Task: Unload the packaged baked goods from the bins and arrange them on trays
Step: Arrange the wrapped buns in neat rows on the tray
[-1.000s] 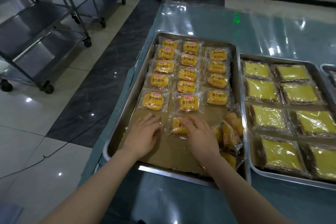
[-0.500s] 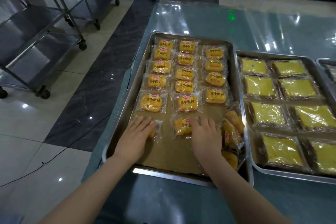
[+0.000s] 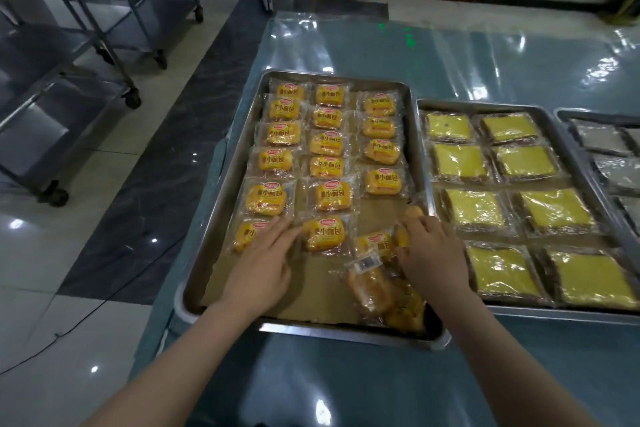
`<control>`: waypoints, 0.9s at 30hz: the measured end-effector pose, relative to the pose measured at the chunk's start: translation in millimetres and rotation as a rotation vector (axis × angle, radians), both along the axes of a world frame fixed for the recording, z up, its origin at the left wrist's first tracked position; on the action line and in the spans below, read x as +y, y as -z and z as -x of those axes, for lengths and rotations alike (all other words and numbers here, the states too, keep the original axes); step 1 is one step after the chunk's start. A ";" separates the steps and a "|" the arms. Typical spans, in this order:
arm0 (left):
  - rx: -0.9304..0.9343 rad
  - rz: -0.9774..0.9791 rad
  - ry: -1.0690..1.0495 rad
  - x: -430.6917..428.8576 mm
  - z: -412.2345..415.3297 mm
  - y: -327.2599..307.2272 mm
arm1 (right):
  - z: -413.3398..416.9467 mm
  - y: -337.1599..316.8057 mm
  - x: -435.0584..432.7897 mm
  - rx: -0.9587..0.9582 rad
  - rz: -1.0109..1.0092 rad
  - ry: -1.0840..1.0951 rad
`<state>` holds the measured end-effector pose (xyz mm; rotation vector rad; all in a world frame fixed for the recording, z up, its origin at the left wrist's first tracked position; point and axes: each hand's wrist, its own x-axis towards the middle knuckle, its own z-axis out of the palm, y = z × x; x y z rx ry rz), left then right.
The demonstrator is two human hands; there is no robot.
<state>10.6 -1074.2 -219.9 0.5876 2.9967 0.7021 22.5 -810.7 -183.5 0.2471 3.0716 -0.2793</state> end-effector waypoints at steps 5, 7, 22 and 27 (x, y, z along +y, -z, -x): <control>-0.328 -0.140 0.048 64.2 -19.6 -8.9 | -7.1 0.4 5.2 -0.030 0.095 0.031; -0.448 -0.170 -0.013 83.1 -23.6 -3.5 | -12.1 2.1 7.3 -0.001 0.146 0.039; -0.787 -0.751 -0.147 29.6 -10.1 -5.1 | -20.4 -11.6 4.4 0.297 0.819 0.161; -1.174 -1.139 -0.329 -22.3 -8.3 -8.0 | -2.1 -18.0 -18.9 0.279 0.901 0.188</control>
